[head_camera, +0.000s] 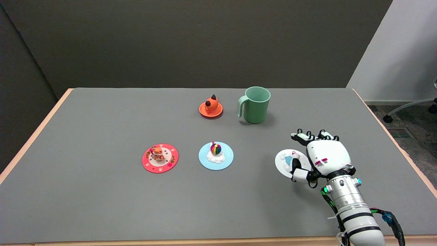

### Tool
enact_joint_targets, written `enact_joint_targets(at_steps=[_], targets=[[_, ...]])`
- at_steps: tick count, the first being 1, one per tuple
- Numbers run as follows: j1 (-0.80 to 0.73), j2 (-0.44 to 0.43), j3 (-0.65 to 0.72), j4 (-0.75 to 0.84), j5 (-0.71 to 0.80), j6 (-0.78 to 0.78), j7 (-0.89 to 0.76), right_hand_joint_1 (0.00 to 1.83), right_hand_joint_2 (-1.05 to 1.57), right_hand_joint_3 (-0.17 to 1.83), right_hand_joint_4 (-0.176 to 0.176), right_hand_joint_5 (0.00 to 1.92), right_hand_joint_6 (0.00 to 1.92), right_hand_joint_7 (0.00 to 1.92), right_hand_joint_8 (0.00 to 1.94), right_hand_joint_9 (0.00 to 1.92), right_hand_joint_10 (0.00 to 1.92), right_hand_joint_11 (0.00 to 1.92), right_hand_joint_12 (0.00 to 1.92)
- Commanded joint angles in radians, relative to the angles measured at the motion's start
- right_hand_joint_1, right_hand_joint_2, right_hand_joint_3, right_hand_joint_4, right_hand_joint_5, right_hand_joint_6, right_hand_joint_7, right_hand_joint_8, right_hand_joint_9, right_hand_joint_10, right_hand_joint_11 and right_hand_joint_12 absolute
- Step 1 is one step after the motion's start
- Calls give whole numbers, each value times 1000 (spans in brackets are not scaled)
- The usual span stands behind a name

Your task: Pick up the white lid.

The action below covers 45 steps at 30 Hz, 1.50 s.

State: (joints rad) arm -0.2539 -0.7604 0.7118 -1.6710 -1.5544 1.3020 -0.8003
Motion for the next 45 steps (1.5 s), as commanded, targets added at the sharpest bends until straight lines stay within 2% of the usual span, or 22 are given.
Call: enact_joint_targets(at_steps=[1,10,13,35,38,40,42,43,44,45], targets=[[-2,0,11,28,21,-21,1,847,723,1041,82,596,170,705,153,895,243,430,1215],[-3,-2,1,33,21,-22,1,882,766,1006,102,655,176,818,170,906,245,452,1213],[-3,-2,0,37,21,-24,1,896,780,993,118,688,184,838,175,907,243,460,1214],[19,-17,-1,64,18,-69,1,942,806,979,123,720,183,869,181,908,246,476,1214],[19,-17,-1,65,14,-69,1,946,806,965,147,760,187,897,183,917,247,475,1206],[16,-17,2,65,14,-66,1,955,803,928,174,843,192,961,191,934,258,472,1206],[12,-17,3,65,13,-61,1,977,812,898,176,883,220,999,225,949,321,485,1245],[10,-18,4,65,13,-60,0,983,866,798,176,890,258,1001,271,955,355,472,1274],[9,-20,5,65,13,-60,-2,986,933,675,176,886,298,992,325,956,386,455,1292],[7,-20,6,64,12,-60,-3,1090,962,548,176,877,326,971,555,943,458,449,1319]])
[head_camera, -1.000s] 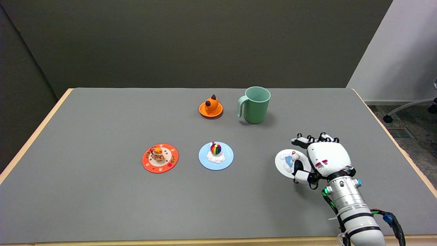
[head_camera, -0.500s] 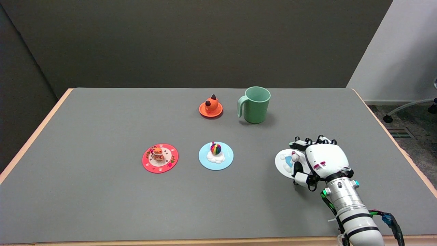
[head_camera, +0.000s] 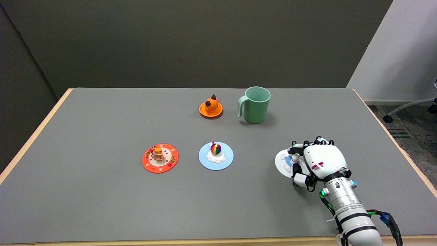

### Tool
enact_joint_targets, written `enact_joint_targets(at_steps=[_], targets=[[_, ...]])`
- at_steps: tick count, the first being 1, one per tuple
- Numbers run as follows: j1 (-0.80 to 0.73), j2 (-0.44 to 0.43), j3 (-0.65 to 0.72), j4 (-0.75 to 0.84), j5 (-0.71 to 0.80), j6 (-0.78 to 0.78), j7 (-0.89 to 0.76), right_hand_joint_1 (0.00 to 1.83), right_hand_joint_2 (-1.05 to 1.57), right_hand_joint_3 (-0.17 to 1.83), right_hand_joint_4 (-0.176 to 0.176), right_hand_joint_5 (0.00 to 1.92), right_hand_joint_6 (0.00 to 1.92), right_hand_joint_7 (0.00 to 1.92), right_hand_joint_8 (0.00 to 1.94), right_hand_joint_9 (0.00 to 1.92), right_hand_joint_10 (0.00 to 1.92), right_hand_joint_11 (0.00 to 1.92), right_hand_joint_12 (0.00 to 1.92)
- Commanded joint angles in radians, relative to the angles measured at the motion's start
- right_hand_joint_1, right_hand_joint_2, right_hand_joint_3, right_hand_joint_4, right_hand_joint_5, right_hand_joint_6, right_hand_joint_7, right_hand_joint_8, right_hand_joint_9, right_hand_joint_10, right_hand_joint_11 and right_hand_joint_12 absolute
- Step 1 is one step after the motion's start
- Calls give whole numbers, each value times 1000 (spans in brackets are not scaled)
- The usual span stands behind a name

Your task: Pick up the white lid.

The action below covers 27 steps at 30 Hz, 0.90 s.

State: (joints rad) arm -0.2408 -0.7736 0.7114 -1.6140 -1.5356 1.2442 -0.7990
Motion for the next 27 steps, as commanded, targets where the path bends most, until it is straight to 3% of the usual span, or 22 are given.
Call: enact_joint_targets(at_steps=[1,17,27], targets=[[-8,-8,6,6,-8,-2,-5,1351,1039,201,176,868,366,917,1123,921,551,436,1364],[-11,-9,-1,3,-15,22,-7,1351,1038,203,176,862,366,917,1124,893,643,400,1446],[-2,-9,6,23,-8,15,-7,1351,1026,221,176,858,296,922,1114,928,489,403,1446]])
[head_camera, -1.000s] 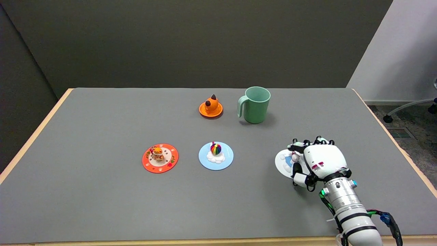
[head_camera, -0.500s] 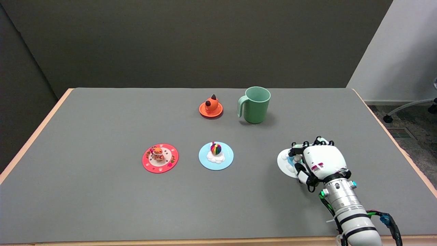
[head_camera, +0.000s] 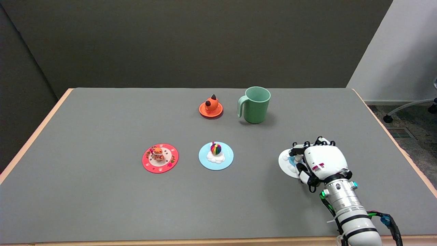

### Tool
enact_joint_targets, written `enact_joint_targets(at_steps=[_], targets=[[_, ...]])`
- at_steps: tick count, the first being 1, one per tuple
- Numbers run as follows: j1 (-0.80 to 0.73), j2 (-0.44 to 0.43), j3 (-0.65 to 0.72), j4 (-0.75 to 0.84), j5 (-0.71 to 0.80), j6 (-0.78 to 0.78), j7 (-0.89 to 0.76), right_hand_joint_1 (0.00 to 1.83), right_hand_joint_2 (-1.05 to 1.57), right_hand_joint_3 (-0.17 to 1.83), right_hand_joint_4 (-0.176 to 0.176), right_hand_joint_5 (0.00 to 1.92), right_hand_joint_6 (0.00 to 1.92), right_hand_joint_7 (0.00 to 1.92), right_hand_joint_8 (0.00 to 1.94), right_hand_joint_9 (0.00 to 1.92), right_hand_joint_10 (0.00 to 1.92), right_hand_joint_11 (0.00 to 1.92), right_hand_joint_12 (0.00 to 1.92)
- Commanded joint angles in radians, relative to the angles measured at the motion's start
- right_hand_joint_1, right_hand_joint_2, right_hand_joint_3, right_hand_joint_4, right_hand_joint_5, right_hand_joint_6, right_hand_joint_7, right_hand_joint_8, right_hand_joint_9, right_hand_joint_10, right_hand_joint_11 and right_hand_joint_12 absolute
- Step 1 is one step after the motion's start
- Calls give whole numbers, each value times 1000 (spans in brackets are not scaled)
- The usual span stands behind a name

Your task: Pick up the white lid.

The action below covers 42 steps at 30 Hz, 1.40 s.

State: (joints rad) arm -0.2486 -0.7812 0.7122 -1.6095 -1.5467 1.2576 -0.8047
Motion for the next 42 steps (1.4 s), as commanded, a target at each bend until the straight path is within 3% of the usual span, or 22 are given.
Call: enact_joint_targets(at_steps=[1,2,3,4,8,10,12,23,29,32,33,34,42], targets=[[6,-2,6,21,4,2,-1,1351,1027,221,176,859,300,922,1115,927,490,403,1444],[7,-2,7,23,4,2,-1,1351,1027,221,176,856,299,920,1118,926,491,402,1445],[8,-2,7,26,4,1,0,1285,1012,322,176,844,283,927,952,923,486,398,1447],[9,-2,7,28,5,0,1,1047,949,689,176,817,252,966,323,916,462,385,1445],[11,-4,7,38,12,-1,5,1030,946,739,176,774,216,926,252,906,436,345,1491],[11,-4,7,39,16,-1,6,1070,836,930,155,747,174,906,188,895,437,339,1477],[11,-4,7,39,16,-1,6,1065,837,953,135,708,167,869,178,889,406,327,1465],[11,-4,5,48,36,-1,6,1050,825,984,114,661,161,824,170,891,354,333,1426],[19,-3,-2,62,30,-5,6,1051,829,966,131,701,166,868,179,899,337,333,1413],[21,-3,-2,59,20,-5,6,1054,827,899,176,804,174,967,239,917,397,338,1414],[21,-3,-2,58,13,-5,6,1099,856,792,176,828,193,967,390,916,436,338,1431],[21,-3,-2,56,9,-5,6,1342,1030,229,176,848,285,916,1099,916,516,343,1455],[22,-2,4,2,-21,-15,4,1352,1037,200,176,844,339,920,1119,883,657,305,1530]])
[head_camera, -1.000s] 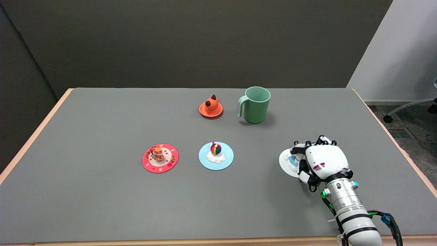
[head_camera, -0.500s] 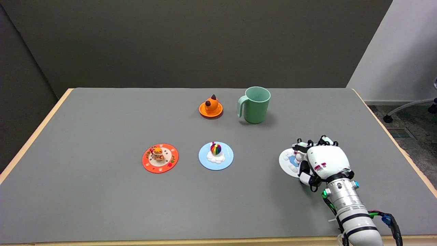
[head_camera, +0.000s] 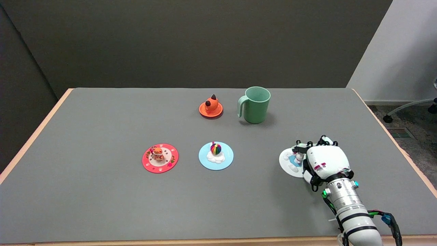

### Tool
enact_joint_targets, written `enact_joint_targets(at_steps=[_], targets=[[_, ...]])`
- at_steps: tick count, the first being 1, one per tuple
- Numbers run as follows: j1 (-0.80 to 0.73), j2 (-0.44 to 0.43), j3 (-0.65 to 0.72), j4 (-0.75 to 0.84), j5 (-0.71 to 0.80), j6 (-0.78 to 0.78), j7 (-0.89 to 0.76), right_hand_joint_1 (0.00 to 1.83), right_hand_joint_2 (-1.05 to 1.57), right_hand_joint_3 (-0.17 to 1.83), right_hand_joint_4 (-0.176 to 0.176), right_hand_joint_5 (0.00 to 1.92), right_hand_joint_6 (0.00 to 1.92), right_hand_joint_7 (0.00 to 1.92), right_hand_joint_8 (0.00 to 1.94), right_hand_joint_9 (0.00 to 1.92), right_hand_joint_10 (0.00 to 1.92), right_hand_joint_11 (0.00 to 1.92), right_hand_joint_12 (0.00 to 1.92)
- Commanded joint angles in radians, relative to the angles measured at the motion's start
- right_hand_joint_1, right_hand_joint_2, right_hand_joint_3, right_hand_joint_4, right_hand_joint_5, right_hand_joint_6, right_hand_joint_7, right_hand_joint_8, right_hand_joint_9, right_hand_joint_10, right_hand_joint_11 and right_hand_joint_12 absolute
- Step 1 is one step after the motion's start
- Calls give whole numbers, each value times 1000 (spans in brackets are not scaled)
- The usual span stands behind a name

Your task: Pick up the white lid.

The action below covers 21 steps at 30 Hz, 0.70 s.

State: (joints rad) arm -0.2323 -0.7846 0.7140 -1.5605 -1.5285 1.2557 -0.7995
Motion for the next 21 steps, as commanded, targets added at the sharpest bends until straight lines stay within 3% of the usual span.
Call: enact_joint_targets(at_steps=[1,21], targets=[[6,2,3,-54,-40,-17,-4,1352,1037,200,176,844,341,920,1119,882,660,304,1531],[6,0,31,-97,14,-94,-8,1361,1005,213,176,888,324,971,1041,927,628,312,1559]])
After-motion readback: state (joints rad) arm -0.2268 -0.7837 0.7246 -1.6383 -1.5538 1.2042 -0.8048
